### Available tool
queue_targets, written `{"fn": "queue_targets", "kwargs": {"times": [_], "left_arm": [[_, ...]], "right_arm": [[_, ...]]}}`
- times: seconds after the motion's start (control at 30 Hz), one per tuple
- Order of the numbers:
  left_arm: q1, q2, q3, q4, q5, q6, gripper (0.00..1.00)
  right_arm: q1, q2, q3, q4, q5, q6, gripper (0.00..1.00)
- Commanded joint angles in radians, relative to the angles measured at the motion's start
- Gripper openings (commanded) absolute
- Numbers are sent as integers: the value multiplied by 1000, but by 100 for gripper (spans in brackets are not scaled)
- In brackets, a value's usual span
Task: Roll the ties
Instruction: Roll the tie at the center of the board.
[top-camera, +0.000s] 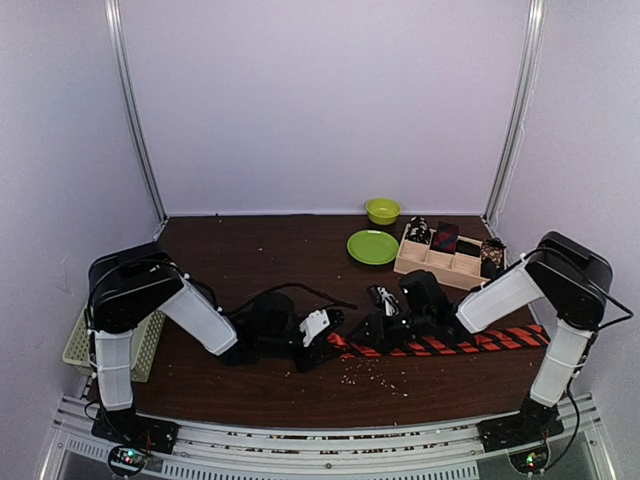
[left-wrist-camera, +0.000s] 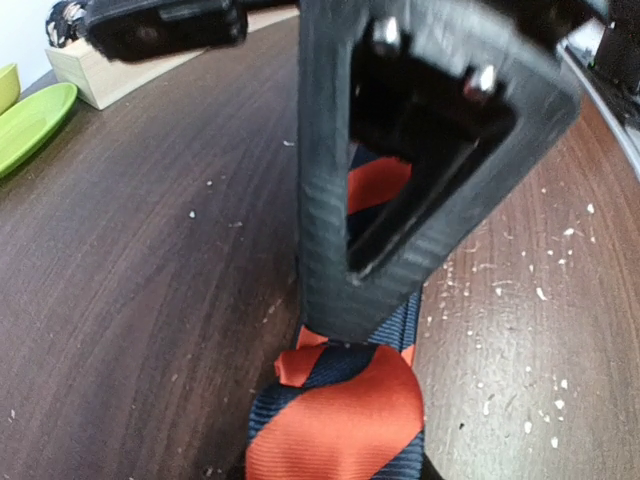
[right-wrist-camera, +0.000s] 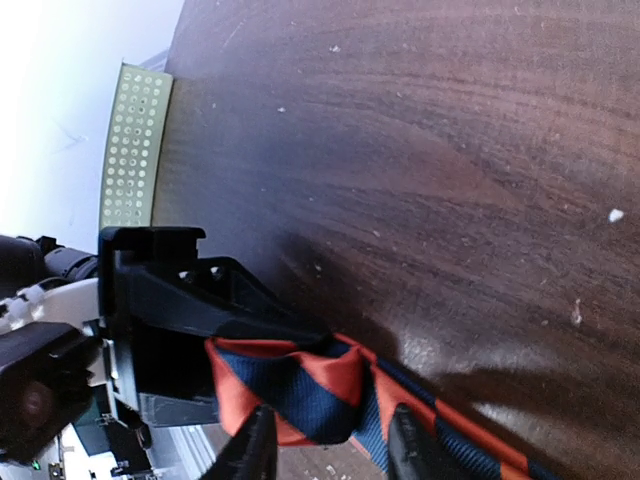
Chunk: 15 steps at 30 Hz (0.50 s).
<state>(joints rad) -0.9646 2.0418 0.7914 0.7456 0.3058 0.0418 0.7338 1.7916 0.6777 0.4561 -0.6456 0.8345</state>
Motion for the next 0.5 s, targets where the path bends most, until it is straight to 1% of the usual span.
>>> {"fn": "queue_targets", "kwargs": {"times": [0.0,0.07,0.13,0.2,0.3,0.4,0.43,0.47], "left_arm": [[0,-34,101,-453,-61,120,29],[0,-36,130,-540,-66,142,29],[0,-32,154,-601,-70,156,30],[-1,-29,163,-629,-74,163,31],[-2,-28,166,-639,-79,165,31],[-2,-28,164,-641,-79,171,31],[-2,-28,165,-641,-80,173,31],[-2,-27,166,-645,-81,175,31]], "right_arm": [[-6,-83,7,-95,3,-15,42],[-5,-88,21,-96,-15,1,45],[-1,-77,24,-48,-46,45,46],[12,-51,28,-3,-66,85,45],[32,-6,47,38,-75,119,42],[39,38,76,38,-65,123,40],[40,50,84,30,-61,120,38],[41,58,89,27,-58,114,34]]}}
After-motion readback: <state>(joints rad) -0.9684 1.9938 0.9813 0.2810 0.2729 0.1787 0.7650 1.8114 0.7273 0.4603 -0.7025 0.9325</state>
